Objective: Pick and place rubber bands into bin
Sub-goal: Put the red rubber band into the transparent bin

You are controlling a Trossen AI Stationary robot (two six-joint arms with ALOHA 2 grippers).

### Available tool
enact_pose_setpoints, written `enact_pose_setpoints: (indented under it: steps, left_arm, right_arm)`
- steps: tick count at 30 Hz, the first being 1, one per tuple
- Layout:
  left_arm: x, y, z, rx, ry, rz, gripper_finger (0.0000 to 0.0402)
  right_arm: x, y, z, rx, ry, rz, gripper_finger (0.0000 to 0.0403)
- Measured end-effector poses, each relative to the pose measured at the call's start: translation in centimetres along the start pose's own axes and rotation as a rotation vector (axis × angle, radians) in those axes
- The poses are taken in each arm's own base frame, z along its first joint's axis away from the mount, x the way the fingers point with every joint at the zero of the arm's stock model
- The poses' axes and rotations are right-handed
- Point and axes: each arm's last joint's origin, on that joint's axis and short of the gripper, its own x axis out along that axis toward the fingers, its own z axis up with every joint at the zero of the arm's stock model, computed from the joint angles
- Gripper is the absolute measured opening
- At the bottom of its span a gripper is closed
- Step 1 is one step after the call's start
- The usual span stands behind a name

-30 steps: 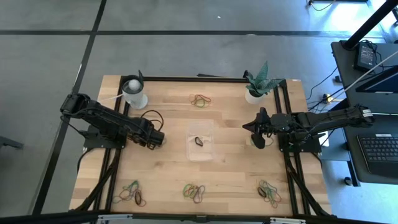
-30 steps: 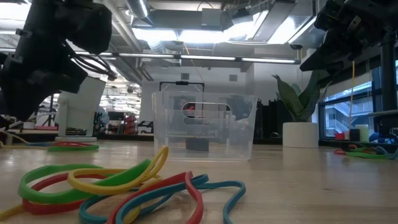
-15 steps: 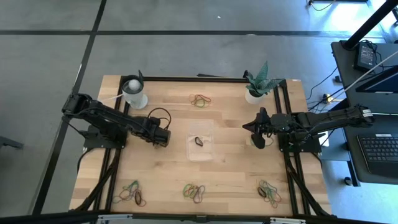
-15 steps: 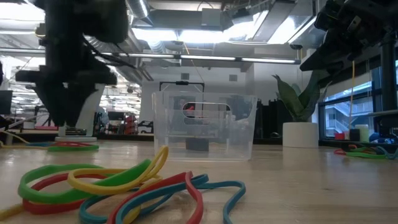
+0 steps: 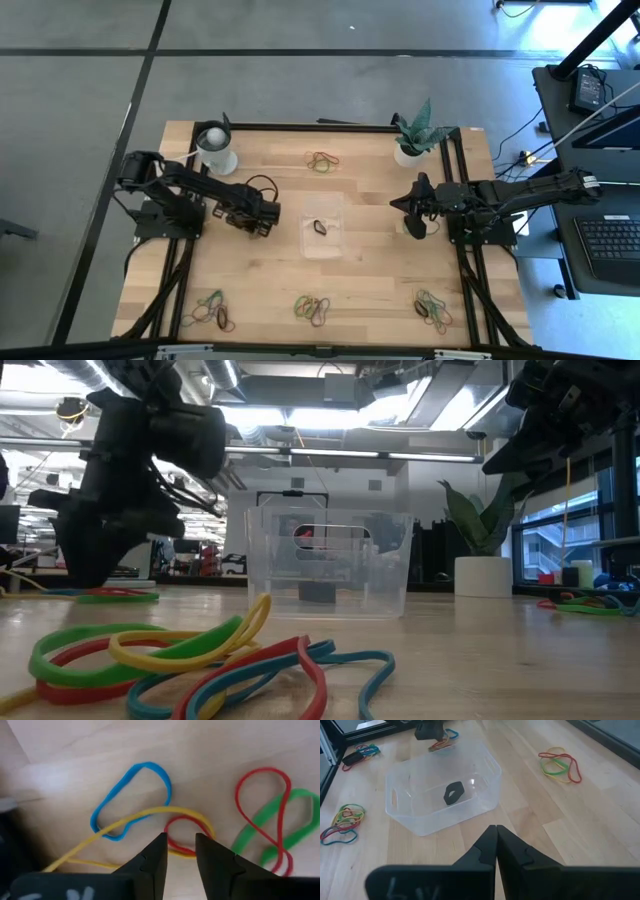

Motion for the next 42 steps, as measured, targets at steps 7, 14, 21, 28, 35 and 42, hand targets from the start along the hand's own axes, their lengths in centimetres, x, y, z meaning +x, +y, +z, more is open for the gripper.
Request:
enact_pose_setpoints:
  steps: [7,14,21,28,35,42]
  left_arm:
    - [1.2,-0.5,0.2,0.073,0.006,0.065,0.0079]
    - [1.9,-1.0,0.3,0.113,0.038,0.084,0.003]
    - [0.5,0.3,0.0,0.029,0.015,0.045,0.0001]
    - [-2.8,1.8,-1.3,-0.058,-0.024,-0.086,0.0001]
    - [-6.2,2.1,-2.7,-0.084,-0.123,-0.242,0.0001]
    - [-10.6,1.0,-3.3,-0.013,-0.298,-0.379,0.0001]
  right_arm:
    - [0.0,0.0,0.0,-0.003,0.002,0.0,0.0014]
    - [0.0,0.0,0.0,-0.002,0.002,0.0,0.0014]
    - [0.0,0.0,0.0,-0.001,0.002,0.0,0.0014]
    - [0.0,0.0,0.0,-0.004,0.002,0.0,0.0014]
    - [0.0,0.0,0.0,-0.005,0.004,-0.001,0.0014]
    - [0.0,0.0,0.0,-0.035,0.005,-0.001,0.0014]
